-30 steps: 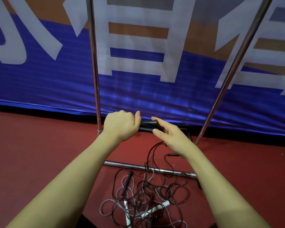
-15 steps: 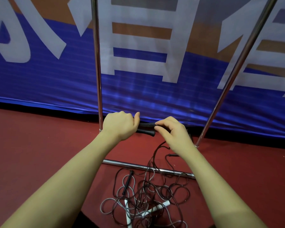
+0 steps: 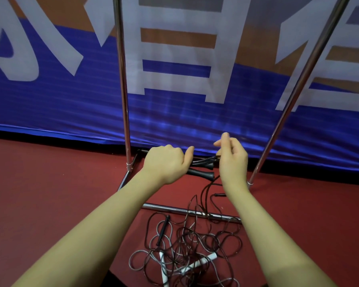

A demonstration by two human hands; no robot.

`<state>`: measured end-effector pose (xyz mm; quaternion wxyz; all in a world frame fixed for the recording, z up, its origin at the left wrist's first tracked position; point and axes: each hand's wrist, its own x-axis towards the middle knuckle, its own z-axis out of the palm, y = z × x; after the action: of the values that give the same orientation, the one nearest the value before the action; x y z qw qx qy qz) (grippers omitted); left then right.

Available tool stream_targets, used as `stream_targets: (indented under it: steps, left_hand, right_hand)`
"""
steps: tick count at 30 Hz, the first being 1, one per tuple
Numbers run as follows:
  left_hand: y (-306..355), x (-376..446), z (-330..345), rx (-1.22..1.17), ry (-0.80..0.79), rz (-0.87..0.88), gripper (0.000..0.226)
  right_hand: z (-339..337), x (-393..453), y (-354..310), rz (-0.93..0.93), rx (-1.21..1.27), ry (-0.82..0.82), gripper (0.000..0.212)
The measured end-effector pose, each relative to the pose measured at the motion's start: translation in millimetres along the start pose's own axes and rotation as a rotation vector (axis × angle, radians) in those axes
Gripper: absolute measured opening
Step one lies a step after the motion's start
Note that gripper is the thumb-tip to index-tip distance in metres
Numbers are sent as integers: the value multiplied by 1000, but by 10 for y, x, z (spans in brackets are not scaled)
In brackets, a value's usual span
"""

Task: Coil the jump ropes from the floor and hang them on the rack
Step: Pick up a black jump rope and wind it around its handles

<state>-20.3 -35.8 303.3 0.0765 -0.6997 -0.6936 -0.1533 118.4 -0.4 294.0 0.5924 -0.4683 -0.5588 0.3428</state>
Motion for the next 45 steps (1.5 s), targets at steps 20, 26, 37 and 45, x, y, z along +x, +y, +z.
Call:
stream_targets:
  steps: [20, 26, 37, 45]
  left_hand:
    - [89, 44, -171, -223, 101, -135, 54]
    - [-122, 112, -149, -286, 138, -354, 56]
    - [-245, 130, 16, -113, 162, -444, 56]
    - [-251, 118, 118, 5, 98, -260, 55]
  right_hand:
    - [-52, 99, 67, 175, 248, -173, 41]
    - [-91, 2, 12, 111, 199, -509, 35]
    - [-159, -22, -28, -70, -66, -667, 19]
    - [-171, 6, -63, -91, -57, -457, 24]
